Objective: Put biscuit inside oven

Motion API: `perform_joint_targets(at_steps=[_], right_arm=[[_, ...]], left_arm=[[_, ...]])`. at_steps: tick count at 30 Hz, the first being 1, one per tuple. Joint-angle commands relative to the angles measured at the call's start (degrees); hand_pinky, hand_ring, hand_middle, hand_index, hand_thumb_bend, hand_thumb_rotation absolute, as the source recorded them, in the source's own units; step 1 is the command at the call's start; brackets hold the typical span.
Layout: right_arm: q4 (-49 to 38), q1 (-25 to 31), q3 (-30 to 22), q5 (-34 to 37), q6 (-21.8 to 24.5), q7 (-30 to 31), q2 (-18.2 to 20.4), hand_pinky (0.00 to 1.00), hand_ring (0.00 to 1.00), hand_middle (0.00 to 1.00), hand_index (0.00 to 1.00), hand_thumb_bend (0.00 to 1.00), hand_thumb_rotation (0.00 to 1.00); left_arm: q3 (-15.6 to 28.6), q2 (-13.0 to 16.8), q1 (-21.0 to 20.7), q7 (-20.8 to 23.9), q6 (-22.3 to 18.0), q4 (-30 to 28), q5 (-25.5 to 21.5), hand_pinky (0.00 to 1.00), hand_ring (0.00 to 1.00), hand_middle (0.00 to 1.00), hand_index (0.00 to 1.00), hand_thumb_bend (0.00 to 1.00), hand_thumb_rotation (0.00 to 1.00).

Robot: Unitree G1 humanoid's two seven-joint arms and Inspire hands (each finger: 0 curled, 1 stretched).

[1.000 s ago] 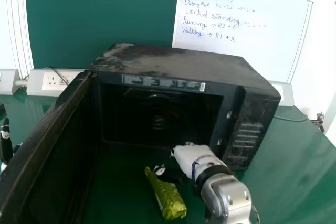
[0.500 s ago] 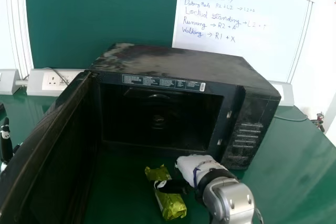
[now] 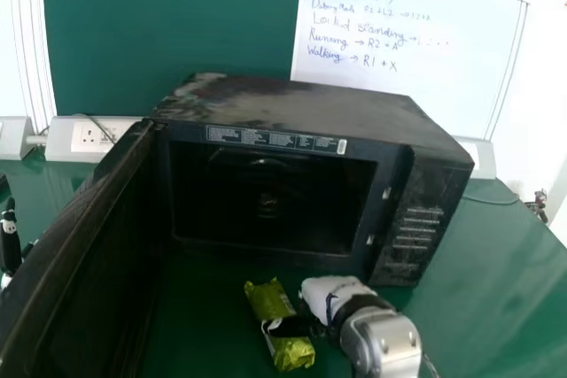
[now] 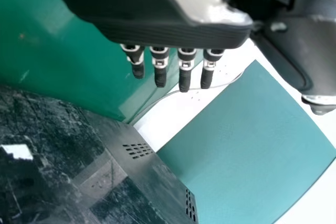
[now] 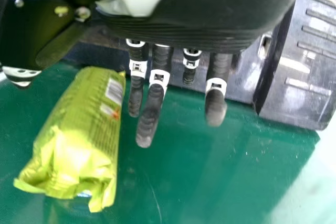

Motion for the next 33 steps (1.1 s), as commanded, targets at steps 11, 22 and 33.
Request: perform_joint_targets(at_steps=[11, 22, 33], right_arm=[[5.7, 0.5, 3.9, -3.8, 0.4, -3.6, 0.7, 0.33, 0.41, 0.49, 0.70, 1.00, 0.64], [8.7, 0.5, 6.8, -6.5, -0.1, -4.5, 1.0, 0.59, 0.63, 0.65, 0.71, 1.00, 0.67], [10.3, 1.2, 8.8, -8.7, 0.1, -5.7, 1.3, 0.60, 0.65, 0.67, 0.72, 1.00, 0.69]], left_arm=[[0.0, -0.4, 0.1, 0.4, 0.1, -0.9, -1.4, 0.66, 0.72, 0.76, 0.77, 0.63, 0.00], [-0.3, -0.2, 0.4, 0.3, 0.0, -1.1, -1.7, 0.68, 0.73, 0.77, 0.78, 0.62, 0.01], [-0.2, -0.4, 0.2, 1.0, 0.1, -1.2, -2.2, 0.67, 0.73, 0.77, 0.78, 0.63, 0.00]])
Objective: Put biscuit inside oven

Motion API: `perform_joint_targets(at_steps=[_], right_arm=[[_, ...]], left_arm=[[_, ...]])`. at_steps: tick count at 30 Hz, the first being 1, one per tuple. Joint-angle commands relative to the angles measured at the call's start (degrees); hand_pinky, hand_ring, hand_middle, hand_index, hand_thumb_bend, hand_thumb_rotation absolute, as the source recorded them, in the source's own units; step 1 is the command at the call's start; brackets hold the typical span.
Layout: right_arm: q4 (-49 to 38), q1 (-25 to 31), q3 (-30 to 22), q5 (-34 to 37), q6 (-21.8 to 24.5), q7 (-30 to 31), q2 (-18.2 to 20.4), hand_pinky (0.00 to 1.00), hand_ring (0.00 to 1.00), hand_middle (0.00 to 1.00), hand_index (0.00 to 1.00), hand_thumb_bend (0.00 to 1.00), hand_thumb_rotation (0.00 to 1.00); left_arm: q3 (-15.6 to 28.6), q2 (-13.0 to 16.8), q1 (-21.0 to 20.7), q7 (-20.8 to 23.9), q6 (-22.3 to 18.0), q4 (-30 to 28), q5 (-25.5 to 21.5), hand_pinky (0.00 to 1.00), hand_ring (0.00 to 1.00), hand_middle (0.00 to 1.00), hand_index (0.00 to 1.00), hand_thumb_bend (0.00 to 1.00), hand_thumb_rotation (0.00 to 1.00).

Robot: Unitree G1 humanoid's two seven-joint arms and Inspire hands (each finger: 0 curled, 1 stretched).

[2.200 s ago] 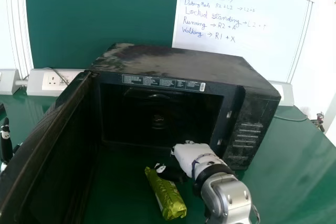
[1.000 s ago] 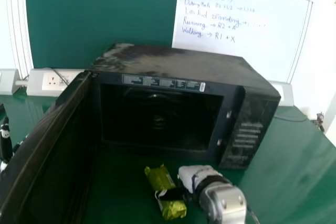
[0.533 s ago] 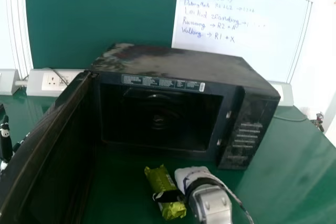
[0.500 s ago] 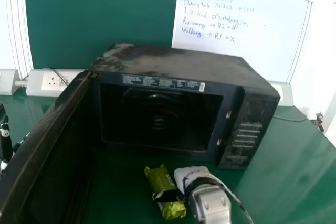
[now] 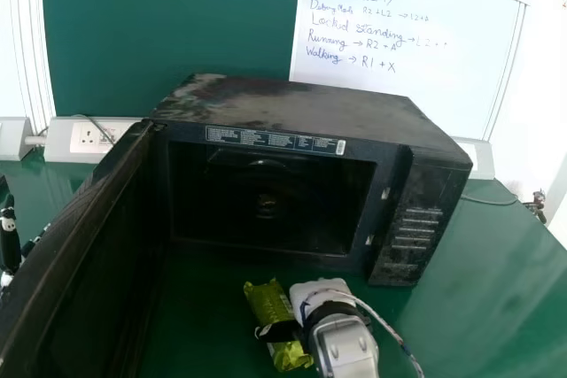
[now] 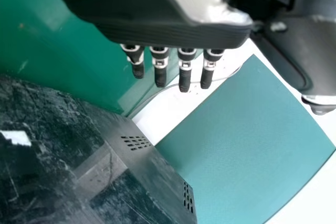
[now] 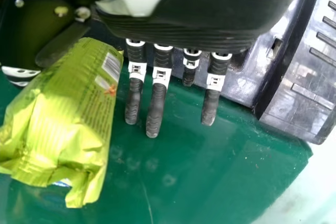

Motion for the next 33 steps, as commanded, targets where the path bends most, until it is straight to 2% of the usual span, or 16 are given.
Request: perform_joint_targets(at_steps=[1, 9, 13, 19, 27, 33], right_arm=[[2.1, 1.7, 0.9, 0.0, -0.3, 0.5, 0.0, 0.59, 0.65, 0.66, 0.72, 1.00, 0.69], [4.3, 2.6, 3.0, -2.4, -0.5, -0.3, 0.2, 0.65, 0.71, 0.74, 0.74, 1.00, 0.69], [5.2, 2.9, 3.6, -2.9, -0.7, -0.7, -0.1, 0.68, 0.74, 0.76, 0.75, 1.00, 0.69], [6.7, 2.9, 4.1, -3.1, -0.8, -0.6, -0.2, 0.71, 0.72, 0.75, 0.73, 1.00, 0.69], [7.2, 4.0, 2.0, 0.7, 0.8, -2.0, 0.5, 0.71, 0.71, 0.71, 0.69, 1.00, 0.62], [6.8, 4.3, 0.8, 3.6, 1.3, -2.0, 0.0, 0.67, 0.66, 0.66, 0.66, 1.00, 0.62]], left_arm=[[-0.2, -0.3, 0.1, 0.7, 0.1, -0.4, -0.8, 0.67, 0.73, 0.77, 0.78, 0.63, 0.00], [-0.4, -0.1, 0.1, -0.1, -0.1, -0.2, -0.6, 0.67, 0.74, 0.78, 0.79, 0.62, 0.01], [-0.3, -0.4, 0.2, 1.1, 0.1, -1.0, -0.9, 0.67, 0.73, 0.77, 0.79, 0.62, 0.01], [-0.4, -0.2, 0.2, 0.9, -0.1, -0.9, -0.5, 0.66, 0.73, 0.77, 0.78, 0.62, 0.00], [-0.5, -0.1, 0.4, 0.6, -0.3, -1.1, -0.3, 0.66, 0.73, 0.77, 0.79, 0.62, 0.00], [-0.3, -0.2, 0.3, 1.7, 0.3, -1.3, -1.0, 0.66, 0.72, 0.77, 0.78, 0.63, 0.00]])
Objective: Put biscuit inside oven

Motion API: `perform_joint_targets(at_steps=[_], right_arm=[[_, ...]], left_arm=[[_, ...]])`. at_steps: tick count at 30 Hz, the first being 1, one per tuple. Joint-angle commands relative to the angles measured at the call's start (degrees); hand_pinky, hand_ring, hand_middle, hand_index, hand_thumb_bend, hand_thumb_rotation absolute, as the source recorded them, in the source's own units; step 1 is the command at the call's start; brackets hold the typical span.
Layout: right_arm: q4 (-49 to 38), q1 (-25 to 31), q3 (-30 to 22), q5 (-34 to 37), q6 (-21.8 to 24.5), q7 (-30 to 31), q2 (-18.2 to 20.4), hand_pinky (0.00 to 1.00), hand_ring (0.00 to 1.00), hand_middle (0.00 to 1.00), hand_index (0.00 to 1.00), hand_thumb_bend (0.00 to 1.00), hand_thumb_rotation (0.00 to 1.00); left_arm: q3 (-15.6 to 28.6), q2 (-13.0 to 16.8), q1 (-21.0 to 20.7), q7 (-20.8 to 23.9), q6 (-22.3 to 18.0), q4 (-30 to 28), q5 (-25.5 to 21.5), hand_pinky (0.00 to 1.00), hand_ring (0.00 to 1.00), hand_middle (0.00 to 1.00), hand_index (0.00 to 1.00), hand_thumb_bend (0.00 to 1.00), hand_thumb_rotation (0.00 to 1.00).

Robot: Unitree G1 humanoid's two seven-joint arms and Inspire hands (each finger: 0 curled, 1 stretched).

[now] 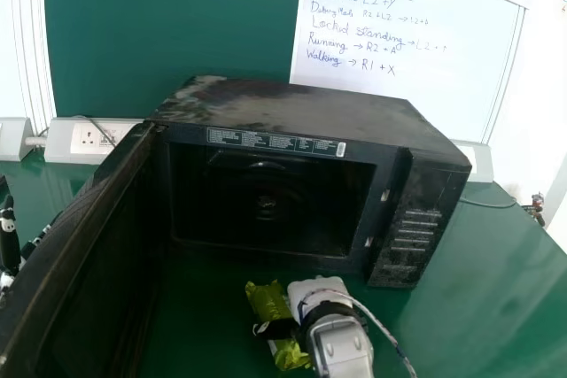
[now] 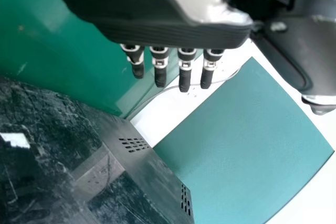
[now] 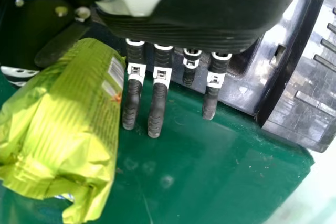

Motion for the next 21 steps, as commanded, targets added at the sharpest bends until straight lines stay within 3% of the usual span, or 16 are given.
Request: perform_joint_targets(at_steps=[1, 4, 10, 13, 15, 18, 21], right_arm=[[2.9, 3.6, 0.1, 3.3, 0.0, 2.5, -0.4, 0.67, 0.66, 0.66, 0.66, 1.00, 0.62], [3.2, 3.4, -0.1, 4.1, -0.4, 3.3, -0.9, 0.65, 0.64, 0.64, 0.63, 1.00, 0.65], [3.4, 3.8, -0.9, 7.6, -0.7, 3.1, -2.5, 0.44, 0.52, 0.56, 0.65, 1.00, 0.69], [2.9, 4.2, -1.7, 10.6, -1.0, 3.2, -3.6, 0.46, 0.55, 0.60, 0.67, 0.99, 0.70], [2.4, 4.5, -2.7, 13.9, -1.0, 3.7, -4.4, 0.40, 0.51, 0.56, 0.62, 0.95, 0.69], [2.2, 4.3, -3.3, 17.2, -1.0, 4.8, -5.8, 0.45, 0.55, 0.60, 0.63, 0.90, 0.72], [2.2, 4.5, -4.1, 20.2, 0.4, 5.3, -6.2, 0.58, 0.63, 0.68, 0.67, 0.88, 0.72]], left_arm=[[-0.3, -0.3, 0.0, 0.6, 0.1, -1.0, -0.9, 0.66, 0.72, 0.77, 0.78, 0.63, 0.00], [-0.4, -0.3, 0.0, 0.6, 0.0, -1.0, -0.8, 0.66, 0.73, 0.77, 0.78, 0.64, 0.00], [-0.3, -0.2, 0.0, 0.6, 0.3, -0.8, -1.7, 0.66, 0.73, 0.77, 0.79, 0.63, 0.00], [-0.6, -0.1, 0.1, 0.9, -0.1, -1.2, -0.9, 0.66, 0.73, 0.76, 0.77, 0.64, 0.01], [-0.6, -0.1, 0.0, 1.1, 0.1, -1.2, -1.0, 0.66, 0.72, 0.76, 0.77, 0.63, 0.01], [-0.5, -0.3, 0.0, 1.5, 0.1, -1.3, -1.2, 0.66, 0.72, 0.76, 0.77, 0.64, 0.00], [-0.7, -0.5, -0.1, 2.3, -0.1, -1.6, -0.9, 0.65, 0.71, 0.76, 0.77, 0.66, 0.00]])
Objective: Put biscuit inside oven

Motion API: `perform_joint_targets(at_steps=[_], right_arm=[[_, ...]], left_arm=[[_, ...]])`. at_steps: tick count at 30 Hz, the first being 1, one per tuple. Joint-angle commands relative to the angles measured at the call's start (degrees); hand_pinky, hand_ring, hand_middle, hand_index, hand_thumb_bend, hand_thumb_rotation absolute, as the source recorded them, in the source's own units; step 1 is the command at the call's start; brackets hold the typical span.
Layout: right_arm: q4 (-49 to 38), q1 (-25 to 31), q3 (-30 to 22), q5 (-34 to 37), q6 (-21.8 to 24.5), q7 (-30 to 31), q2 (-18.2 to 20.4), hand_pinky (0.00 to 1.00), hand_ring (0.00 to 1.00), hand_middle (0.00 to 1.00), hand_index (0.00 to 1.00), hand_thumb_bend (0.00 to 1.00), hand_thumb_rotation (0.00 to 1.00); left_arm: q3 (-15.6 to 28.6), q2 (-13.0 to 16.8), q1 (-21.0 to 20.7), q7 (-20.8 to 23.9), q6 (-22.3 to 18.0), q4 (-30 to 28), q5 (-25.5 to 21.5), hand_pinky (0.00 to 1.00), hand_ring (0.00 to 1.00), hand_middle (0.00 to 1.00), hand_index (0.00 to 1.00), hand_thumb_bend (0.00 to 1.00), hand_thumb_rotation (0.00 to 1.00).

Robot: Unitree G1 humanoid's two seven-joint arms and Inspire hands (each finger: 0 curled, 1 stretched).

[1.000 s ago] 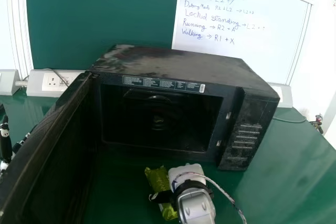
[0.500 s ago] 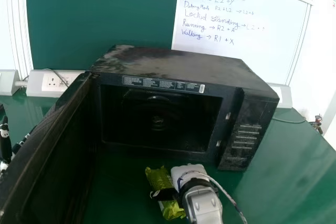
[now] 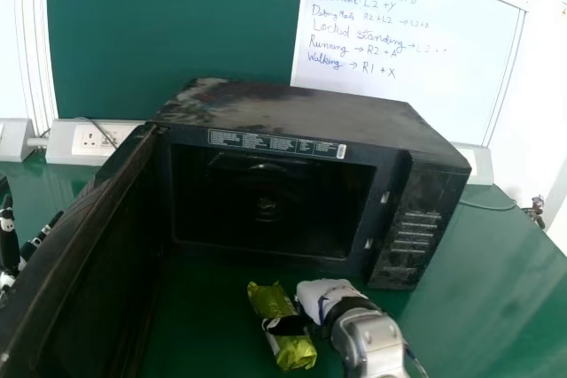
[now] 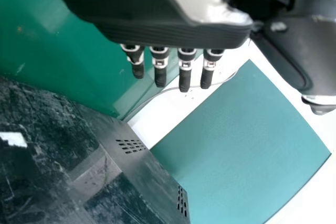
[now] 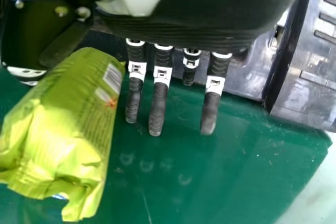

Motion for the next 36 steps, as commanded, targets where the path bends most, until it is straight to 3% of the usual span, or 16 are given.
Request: perform_joint_targets(at_steps=[1, 6, 14, 17, 29, 32, 36], right_arm=[[3.8, 5.0, 0.7, 5.3, 1.1, 5.4, -0.1, 0.61, 0.65, 0.69, 0.68, 0.86, 0.71], [4.1, 4.6, 0.6, 8.6, 2.4, 5.7, -1.4, 0.53, 0.62, 0.69, 0.74, 0.84, 0.71], [5.3, 2.6, 1.7, 13.5, 3.2, 7.1, -4.0, 0.63, 0.70, 0.75, 0.75, 0.81, 0.73], [5.1, 2.2, 2.7, 14.2, 3.6, 6.9, -4.6, 0.59, 0.67, 0.72, 0.74, 0.79, 0.73], [1.6, 3.2, 5.4, 12.2, 6.3, 4.5, -5.4, 0.53, 0.62, 0.67, 0.71, 0.83, 0.71], [0.4, 3.4, 6.8, 10.5, 5.9, 4.3, -5.7, 0.60, 0.64, 0.67, 0.65, 0.84, 0.73], [-0.9, 3.4, 8.5, 7.8, 6.6, 5.8, -4.8, 0.54, 0.62, 0.67, 0.65, 0.85, 0.73]], left_arm=[[-0.8, -0.5, -0.1, 0.6, -0.2, -1.1, -0.3, 0.65, 0.71, 0.75, 0.76, 0.65, 0.00], [-0.7, -0.7, -0.1, 0.2, -0.2, -0.9, -0.7, 0.66, 0.73, 0.77, 0.78, 0.65, 0.00], [-0.6, -0.5, 0.0, -0.3, -0.1, -0.8, -0.8, 0.66, 0.73, 0.77, 0.78, 0.64, 0.00], [-0.6, -0.5, 0.0, -0.3, -0.2, -0.9, -0.7, 0.66, 0.73, 0.77, 0.79, 0.64, 0.00], [-0.5, -0.4, 0.2, 0.0, 0.0, -1.3, -1.0, 0.66, 0.73, 0.77, 0.78, 0.63, 0.01], [-0.5, -0.5, 0.2, 0.5, 0.1, -1.6, -1.1, 0.66, 0.73, 0.76, 0.78, 0.62, 0.00], [-0.6, -0.4, 0.2, 0.3, -0.1, -1.6, -0.8, 0.66, 0.73, 0.76, 0.79, 0.63, 0.01]])
